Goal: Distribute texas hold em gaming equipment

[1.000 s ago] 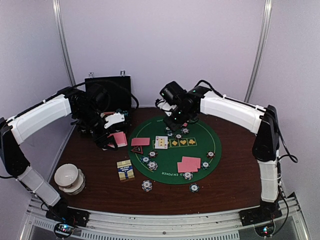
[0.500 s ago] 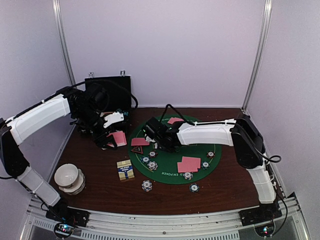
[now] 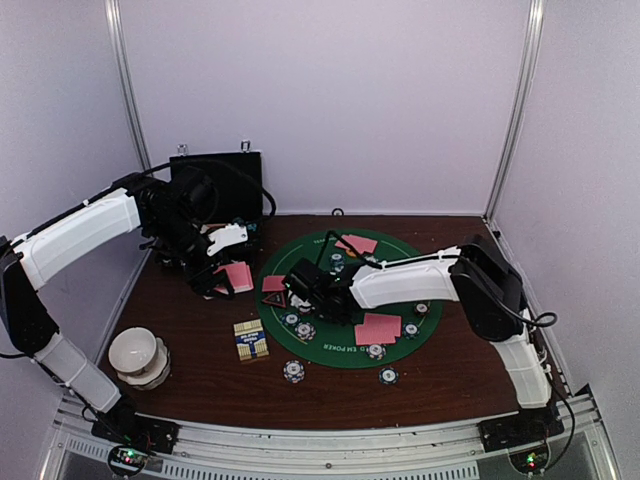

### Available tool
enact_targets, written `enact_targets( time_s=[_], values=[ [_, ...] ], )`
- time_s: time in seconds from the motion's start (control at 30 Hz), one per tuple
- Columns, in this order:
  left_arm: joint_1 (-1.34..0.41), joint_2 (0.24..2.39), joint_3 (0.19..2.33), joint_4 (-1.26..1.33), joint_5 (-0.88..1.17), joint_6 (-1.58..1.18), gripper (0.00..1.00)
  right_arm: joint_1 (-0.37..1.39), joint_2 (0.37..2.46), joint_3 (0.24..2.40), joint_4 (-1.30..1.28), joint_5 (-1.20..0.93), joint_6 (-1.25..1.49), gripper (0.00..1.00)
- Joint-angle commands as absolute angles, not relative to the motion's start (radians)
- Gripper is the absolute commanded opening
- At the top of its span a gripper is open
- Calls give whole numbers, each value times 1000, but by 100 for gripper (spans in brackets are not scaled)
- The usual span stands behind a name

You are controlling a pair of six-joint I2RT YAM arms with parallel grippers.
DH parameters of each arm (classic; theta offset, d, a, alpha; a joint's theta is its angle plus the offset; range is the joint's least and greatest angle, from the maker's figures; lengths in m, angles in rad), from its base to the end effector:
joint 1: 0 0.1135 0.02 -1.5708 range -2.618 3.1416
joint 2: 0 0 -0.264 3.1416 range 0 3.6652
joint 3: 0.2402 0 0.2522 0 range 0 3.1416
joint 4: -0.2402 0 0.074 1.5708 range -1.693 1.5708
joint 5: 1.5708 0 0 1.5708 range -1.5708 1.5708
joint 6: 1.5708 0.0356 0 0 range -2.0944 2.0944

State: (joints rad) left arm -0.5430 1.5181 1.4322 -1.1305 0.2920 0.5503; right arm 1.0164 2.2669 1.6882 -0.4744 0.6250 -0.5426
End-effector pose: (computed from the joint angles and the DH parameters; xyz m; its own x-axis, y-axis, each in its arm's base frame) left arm 0.2454 -0.1601 0.3145 -0.3809 0.8148 -0.4370 0.9146 0.4014 -0.0486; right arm 0.2694 0.3955 0.1429 -0.1144 -0.9803 -0.1613 -0.6961 0.1949 -0.6909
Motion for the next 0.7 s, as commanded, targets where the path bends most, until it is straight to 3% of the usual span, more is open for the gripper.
enact_targets(
  time_s=[0.0, 0.37, 0.53, 0.67],
  values=[
    [-535, 1490, 1448, -1112, 311, 538, 0, 1026, 2210, 1653, -485, 599, -498, 45],
    [-535, 1492, 1450, -1114, 315, 538, 0, 991, 2007, 1595, -484, 554, -293, 99],
    [-535, 1490, 1453, -1114, 314, 538, 0, 950, 1912, 1632, -538, 434, -74, 99],
    [-535, 1488, 1451, -1114, 311, 538, 0, 917, 1859, 1668, -590, 170, 150, 99]
  ],
)
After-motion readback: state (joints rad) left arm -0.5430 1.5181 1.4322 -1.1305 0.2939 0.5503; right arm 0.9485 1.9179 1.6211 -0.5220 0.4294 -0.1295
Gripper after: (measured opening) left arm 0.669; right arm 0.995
